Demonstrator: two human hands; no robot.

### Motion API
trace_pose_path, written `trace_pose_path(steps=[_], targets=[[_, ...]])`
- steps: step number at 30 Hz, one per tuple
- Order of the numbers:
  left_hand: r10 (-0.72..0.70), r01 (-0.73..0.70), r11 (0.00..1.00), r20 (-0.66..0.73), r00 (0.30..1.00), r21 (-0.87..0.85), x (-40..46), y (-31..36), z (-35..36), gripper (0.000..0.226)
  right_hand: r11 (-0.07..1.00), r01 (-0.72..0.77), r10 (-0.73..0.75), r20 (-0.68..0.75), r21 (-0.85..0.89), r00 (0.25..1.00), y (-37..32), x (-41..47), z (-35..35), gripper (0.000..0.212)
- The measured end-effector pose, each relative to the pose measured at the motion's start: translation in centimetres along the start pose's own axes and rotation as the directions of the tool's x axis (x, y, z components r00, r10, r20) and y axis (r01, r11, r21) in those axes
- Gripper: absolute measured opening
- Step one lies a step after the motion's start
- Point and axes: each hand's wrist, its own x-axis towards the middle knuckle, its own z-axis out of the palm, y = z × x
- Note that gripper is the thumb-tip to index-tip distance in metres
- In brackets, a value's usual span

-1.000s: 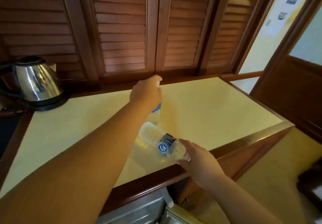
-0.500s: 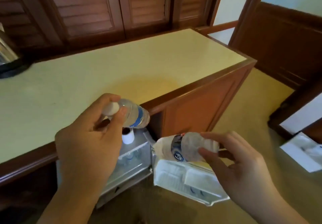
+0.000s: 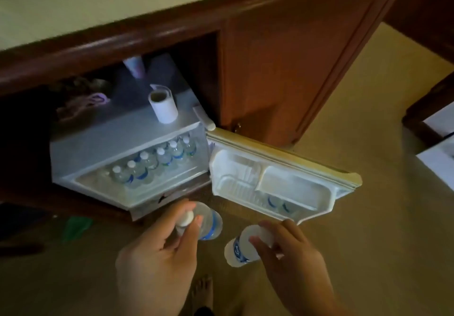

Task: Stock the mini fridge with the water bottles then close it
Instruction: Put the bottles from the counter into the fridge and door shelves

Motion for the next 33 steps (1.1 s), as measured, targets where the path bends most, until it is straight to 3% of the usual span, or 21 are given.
trace_pose_path(steps=[8,11,14,19,29,33], targets=[[-0.25,0.252,0.964,0.031,0.968,-0.089,-4.5,-10.9,10.6,0.027,0.987,0.065,-0.082,-0.11,-0.15,0.991,8.1,7.4,13.7,0.035],[-0.262,0.271,0.953,0.082,0.962,-0.134,-5.2,-14.3,12.7,0.04,0.968,0.126,-0.166,-0.182,-0.216,0.969,10.3,10.7,17.6,0.032],[-0.3,0.31,0.934,0.085,0.95,-0.179,-5.5,-16.9,14.0,0.035,0.938,0.193,-0.261,-0.22,-0.287,0.94,12.2,12.7,21.2,0.027],[-0.277,0.284,0.922,0.065,0.959,-0.263,-5.2,-19.4,14.9,0.035,0.931,0.162,-0.257,-0.27,-0.328,0.928,14.6,14.3,25.2,0.026],[-0.224,0.245,0.957,0.145,0.964,-0.156,-3.2,-23.4,15.9,0.032,0.927,0.071,-0.15,-0.19,-0.369,0.97,19.1,13.8,26.6,0.043],[-0.203,0.226,0.964,0.164,0.965,-0.14,-1.8,-23.5,16.6,0.03,0.947,0.009,-0.094,-0.25,-0.322,0.964,19.6,13.7,26.2,0.035]])
